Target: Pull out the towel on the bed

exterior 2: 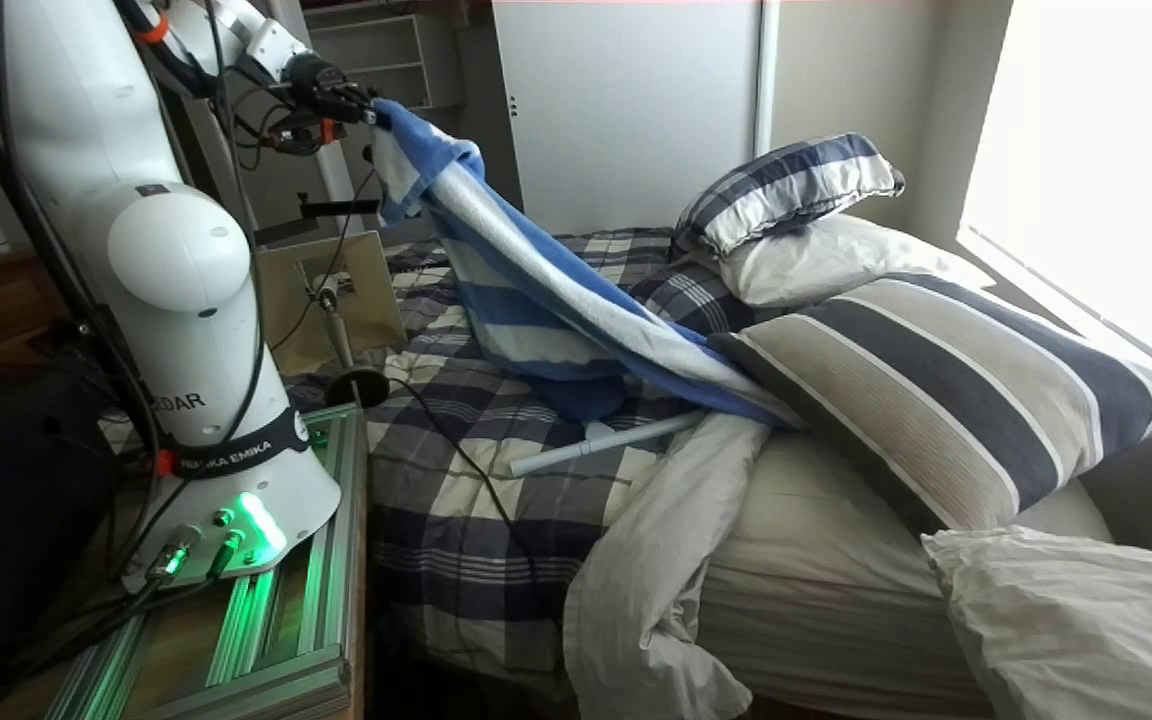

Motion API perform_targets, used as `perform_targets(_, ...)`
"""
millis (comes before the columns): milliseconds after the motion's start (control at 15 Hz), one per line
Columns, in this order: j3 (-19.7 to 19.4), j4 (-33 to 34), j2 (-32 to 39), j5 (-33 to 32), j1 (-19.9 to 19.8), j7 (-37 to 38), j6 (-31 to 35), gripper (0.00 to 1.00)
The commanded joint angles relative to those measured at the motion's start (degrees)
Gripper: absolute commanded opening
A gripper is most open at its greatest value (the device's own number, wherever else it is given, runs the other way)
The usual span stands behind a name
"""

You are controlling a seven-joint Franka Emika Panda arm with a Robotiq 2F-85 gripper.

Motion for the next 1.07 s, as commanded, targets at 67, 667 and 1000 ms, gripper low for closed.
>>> perform_targets(67,-0.3,1.6,-7.3,10.8,1.3,-9.9,3.9,0.02)
perform_targets(667,-1.0,3.8,-18.2,22.6,0.8,-18.6,2.5,0.02)
perform_targets(1000,-0.8,5.7,-21.1,23.9,0.6,-21.1,2.8,0.02)
